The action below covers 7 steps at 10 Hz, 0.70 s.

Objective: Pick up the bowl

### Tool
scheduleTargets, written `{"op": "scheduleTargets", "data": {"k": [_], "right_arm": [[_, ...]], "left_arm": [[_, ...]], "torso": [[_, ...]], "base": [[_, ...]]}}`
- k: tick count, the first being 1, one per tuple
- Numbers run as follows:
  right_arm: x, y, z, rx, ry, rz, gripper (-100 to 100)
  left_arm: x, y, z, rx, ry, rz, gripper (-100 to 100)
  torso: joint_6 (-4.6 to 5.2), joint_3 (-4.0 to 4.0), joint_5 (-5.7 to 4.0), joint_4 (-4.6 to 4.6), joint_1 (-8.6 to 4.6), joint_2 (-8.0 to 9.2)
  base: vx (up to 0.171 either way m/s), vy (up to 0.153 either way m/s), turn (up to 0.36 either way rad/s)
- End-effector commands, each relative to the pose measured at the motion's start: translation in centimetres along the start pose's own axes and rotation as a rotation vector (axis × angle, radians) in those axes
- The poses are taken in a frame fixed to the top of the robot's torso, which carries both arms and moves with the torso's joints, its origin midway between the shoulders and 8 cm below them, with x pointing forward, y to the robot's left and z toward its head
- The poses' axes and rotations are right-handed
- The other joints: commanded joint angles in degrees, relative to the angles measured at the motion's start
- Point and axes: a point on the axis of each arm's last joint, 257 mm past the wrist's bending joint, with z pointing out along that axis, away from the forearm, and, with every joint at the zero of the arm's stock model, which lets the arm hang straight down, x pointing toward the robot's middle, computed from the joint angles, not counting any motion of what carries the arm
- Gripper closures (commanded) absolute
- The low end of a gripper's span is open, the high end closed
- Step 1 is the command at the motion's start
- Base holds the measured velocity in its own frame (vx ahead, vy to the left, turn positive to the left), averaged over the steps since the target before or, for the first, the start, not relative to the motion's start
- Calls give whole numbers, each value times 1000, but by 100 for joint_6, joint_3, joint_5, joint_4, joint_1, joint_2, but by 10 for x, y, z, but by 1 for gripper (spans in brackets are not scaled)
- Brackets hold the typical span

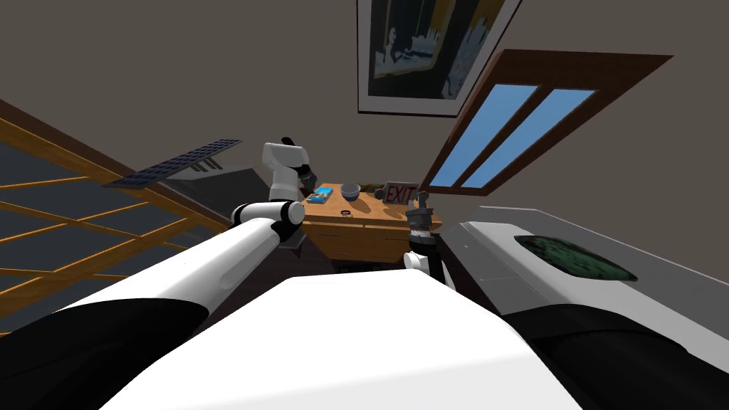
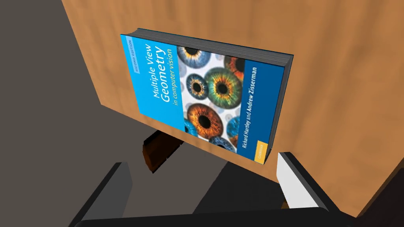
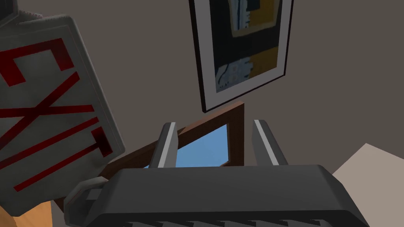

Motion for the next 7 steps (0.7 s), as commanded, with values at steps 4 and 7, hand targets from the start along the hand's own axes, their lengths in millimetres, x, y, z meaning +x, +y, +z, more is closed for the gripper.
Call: {"op": "scheduleTargets", "data": {"k": [4, 7], "right_arm": [[0, 0, 0, 0, 0, 0, 0], [0, 0, 0, 0, 0, 0, 0]], "left_arm": [[31, 17, -5, -109, 74, 63, -100], [55, 36, -2, -190, 125, 113, -100]], "torso": [[4, 1, -3, 0, -9, 2], [1, 1, 2, 0, 9, 2]], "base": [[14, -125, -104], [20, -107, -98]]}}
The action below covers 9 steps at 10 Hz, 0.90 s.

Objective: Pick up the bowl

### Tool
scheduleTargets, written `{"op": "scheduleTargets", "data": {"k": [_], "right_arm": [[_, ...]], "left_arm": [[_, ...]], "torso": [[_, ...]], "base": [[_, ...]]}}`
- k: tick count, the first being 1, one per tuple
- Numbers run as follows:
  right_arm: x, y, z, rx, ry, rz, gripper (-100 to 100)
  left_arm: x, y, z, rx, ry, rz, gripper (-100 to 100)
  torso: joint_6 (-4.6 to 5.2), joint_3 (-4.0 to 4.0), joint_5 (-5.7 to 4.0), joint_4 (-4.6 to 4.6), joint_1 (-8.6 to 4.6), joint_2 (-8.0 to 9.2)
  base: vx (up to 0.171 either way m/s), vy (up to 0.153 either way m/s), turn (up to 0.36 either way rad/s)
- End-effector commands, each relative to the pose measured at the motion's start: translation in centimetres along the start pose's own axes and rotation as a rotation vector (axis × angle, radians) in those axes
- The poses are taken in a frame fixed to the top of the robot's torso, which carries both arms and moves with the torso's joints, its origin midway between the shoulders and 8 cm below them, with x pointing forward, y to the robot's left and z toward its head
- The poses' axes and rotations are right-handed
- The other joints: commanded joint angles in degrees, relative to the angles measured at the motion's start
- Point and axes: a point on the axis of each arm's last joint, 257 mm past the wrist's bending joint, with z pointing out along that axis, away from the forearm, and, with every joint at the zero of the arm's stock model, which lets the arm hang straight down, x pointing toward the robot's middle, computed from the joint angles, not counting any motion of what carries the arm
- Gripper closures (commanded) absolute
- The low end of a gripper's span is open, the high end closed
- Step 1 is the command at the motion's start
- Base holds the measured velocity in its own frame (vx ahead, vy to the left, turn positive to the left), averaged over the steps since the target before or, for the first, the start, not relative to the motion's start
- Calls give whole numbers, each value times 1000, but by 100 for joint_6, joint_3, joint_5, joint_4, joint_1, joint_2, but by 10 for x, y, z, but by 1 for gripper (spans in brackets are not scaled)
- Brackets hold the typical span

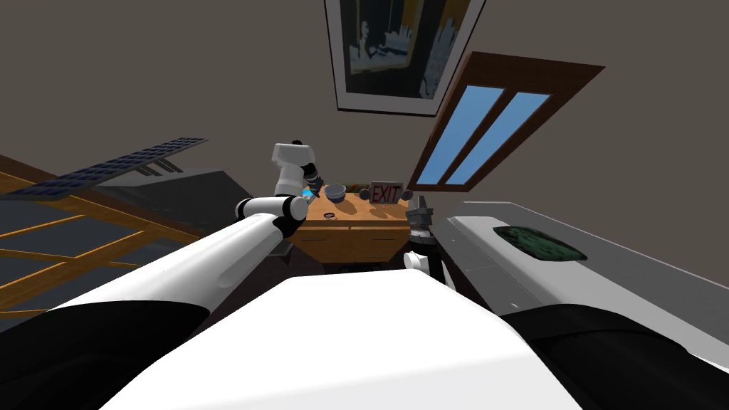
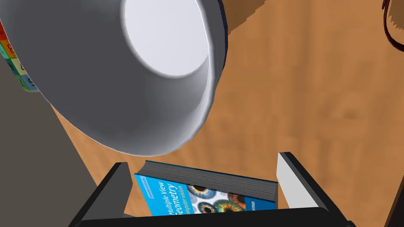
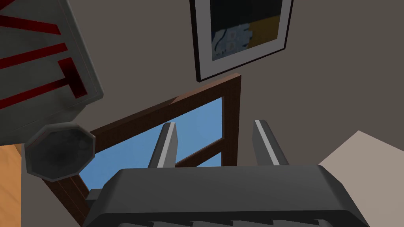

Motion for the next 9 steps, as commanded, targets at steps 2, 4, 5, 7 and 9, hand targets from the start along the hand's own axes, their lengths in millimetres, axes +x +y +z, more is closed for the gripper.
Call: {"op": "scheduleTargets", "data": {"k": [2, 4, 5, 7, 9], "right_arm": [[0, 0, 0, 0, 0, 0, 0], [0, 0, 0, 0, 0, 0, 0], [0, 0, 0, 0, 0, 0, 0], [0, 0, 0, 0, 0, 0, 0], [0, 0, 0, 0, 0, 0, 0]], "left_arm": [[8, 7, 6, -35, 18, 17, -100], [10, 11, 19, -42, 22, 19, -100], [11, 13, 27, -43, 22, 18, -100], [12, 15, 29, -46, 23, 18, -100], [12, 14, 30, -44, 23, 18, 100]], "torso": [[0, -1, -1, -1, -7, -3], [-5, 4, 9, 2, 39, 7], [-6, 2, 13, 1, 51, 4], [-7, 0, 15, 0, 61, 0], [-7, 5, 13, 3, 54, 8]], "base": [[20, -100, -73], [10, -4, -4], [27, 20, -9], [15, 15, -3], [0, 0, 0]]}}
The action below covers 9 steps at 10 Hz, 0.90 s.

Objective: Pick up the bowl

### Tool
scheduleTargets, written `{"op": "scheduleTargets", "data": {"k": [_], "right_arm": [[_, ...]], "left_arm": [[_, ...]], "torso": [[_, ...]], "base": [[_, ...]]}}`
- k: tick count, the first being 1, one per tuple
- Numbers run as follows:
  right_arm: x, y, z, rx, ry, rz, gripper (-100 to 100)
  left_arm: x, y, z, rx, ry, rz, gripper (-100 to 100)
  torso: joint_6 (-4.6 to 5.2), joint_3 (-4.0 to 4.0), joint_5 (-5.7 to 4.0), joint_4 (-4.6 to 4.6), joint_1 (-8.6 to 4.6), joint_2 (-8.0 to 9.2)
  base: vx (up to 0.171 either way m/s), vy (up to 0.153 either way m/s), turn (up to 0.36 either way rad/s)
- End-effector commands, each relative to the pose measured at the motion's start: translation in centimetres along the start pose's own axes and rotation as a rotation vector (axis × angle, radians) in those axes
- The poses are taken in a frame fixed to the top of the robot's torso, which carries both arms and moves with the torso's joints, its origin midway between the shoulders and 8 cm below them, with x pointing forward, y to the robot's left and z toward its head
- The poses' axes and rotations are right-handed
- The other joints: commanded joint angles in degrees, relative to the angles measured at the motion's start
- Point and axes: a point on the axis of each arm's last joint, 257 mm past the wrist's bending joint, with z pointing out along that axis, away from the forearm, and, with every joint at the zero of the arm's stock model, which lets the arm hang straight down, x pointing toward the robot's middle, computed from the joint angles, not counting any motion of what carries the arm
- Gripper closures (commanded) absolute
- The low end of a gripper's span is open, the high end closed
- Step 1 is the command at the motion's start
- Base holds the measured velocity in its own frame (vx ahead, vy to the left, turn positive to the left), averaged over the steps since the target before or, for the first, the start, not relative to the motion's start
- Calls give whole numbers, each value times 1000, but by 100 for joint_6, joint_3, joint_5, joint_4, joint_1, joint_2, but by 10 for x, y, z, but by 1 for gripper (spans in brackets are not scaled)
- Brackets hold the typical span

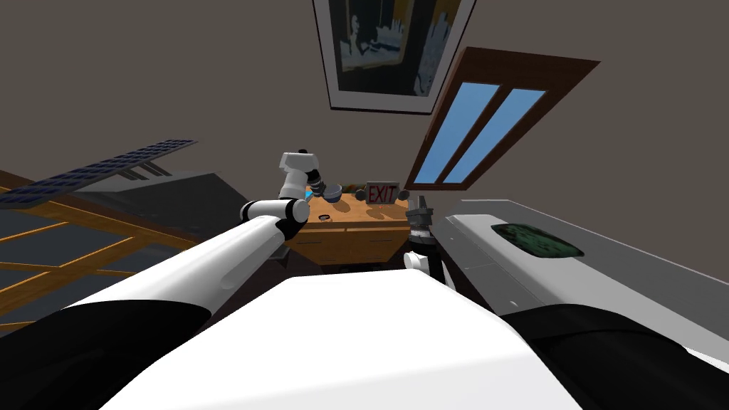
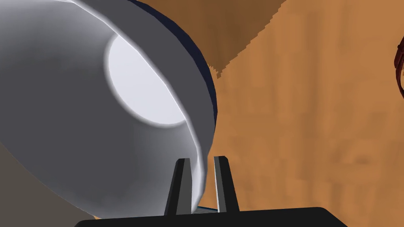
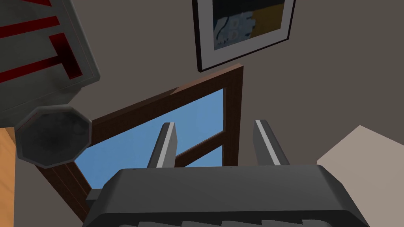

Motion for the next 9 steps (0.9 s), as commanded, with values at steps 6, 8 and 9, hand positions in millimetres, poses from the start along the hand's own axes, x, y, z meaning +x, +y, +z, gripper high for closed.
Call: {"op": "scheduleTargets", "data": {"k": [6, 8, 9], "right_arm": [[0, 0, 0, 0, 0, 0, 0], [0, 0, 0, 0, 0, 0, 0], [0, 0, 0, 0, 0, 0, 0]], "left_arm": [[-2, -5, -19, 5, -2, 1, 100], [-2, -5, -20, 6, -2, 2, 100], [-2, -4, -20, 4, -2, 2, 0]], "torso": [[-7, 8, -2, 9, -2, 7], [-8, 17, -5, 16, -9, 19], [-8, 15, -4, 14, -6, 17]], "base": [[-6, -5, 4], [-13, -14, 5], [0, 0, 0]]}}
